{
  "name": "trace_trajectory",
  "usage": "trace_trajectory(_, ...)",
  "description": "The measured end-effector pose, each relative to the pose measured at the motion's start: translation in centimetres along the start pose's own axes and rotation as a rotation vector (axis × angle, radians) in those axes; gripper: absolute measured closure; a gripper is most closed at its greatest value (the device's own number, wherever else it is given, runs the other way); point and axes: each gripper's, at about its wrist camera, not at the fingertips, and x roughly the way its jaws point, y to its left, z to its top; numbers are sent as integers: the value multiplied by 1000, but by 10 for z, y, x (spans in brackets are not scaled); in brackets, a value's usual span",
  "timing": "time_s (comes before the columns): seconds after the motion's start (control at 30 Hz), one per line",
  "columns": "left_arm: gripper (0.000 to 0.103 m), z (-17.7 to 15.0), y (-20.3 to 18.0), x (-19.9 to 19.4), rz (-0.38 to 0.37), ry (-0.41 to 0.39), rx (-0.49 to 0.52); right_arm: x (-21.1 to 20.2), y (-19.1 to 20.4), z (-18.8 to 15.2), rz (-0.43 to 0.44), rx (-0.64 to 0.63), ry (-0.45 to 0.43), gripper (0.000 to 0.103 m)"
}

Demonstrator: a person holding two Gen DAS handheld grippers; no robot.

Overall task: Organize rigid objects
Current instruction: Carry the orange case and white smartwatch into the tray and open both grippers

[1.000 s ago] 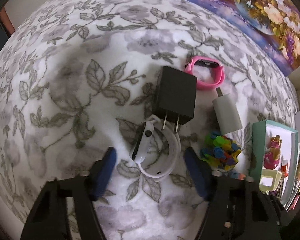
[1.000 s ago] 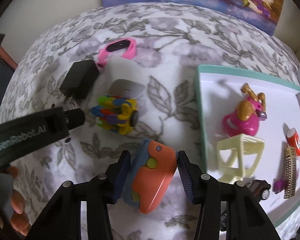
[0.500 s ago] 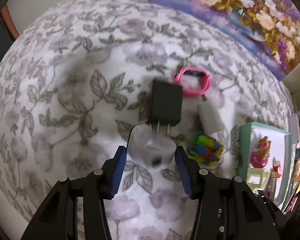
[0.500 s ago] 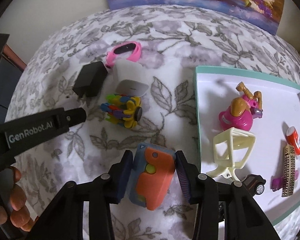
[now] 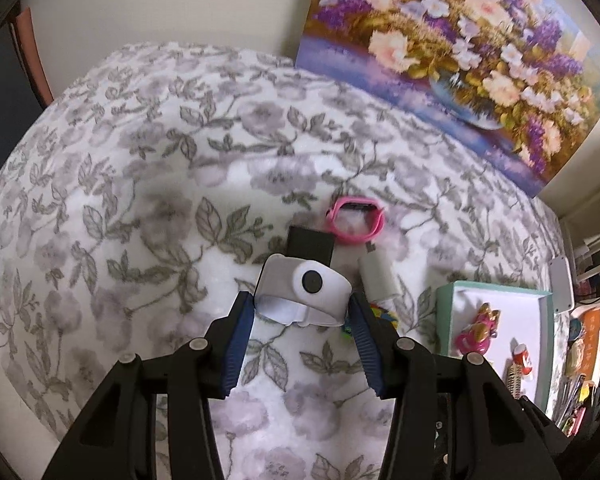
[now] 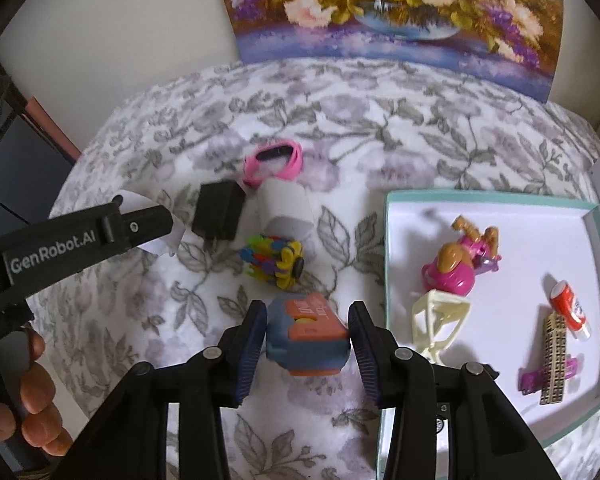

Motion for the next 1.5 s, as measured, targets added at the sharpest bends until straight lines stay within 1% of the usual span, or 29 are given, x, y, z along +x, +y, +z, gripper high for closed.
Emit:
trace_trajectory(0.23, 52, 0, -18, -24, -29, -57, 18, -31, -13, 6, 23, 33, -68, 58)
trace_trajectory(0.37, 52, -4, -43, -36, -52, -84, 72, -53, -31, 11, 16, 68, -122, 58)
trace_trajectory(0.53, 52, -15, -82, -41, -94, -88, 153, -79, -73, 14, -31, 158, -178, 58)
trace_trajectory(0.67, 52, -29, -115, -37, -107, -69, 227, -92, -114, 9, -99, 234, -199, 58)
trace_trajectory(0.73, 52, -38, -136, -34, -116, -55, 277, -94, -134, 5, -140, 271, -193, 58)
trace_trajectory(0.83, 52, -50, -160, -28, -125, -31, 329, -91, -161, -2, -174, 320, -169, 58)
trace_trajectory(1.0, 52, -68, -188, -6, -151, 53, 363, -80, -191, -13, -216, 369, -115, 58)
trace_trajectory(1.13, 52, -80, -200, 11, -136, 95, 382, -71, -202, -19, -203, 383, -85, 58)
trace_trajectory(1.23, 51, -86, -206, 18, -120, 112, 400, -68, -204, -20, -201, 386, -76, 58)
trace_trajectory(1.3, 51, -87, -207, 22, -106, 117, 407, -68, -204, -20, -196, 384, -74, 57)
trace_trajectory(1.5, 51, -90, -206, 31, -105, 140, 408, -64, -202, -20, -191, 377, -63, 57)
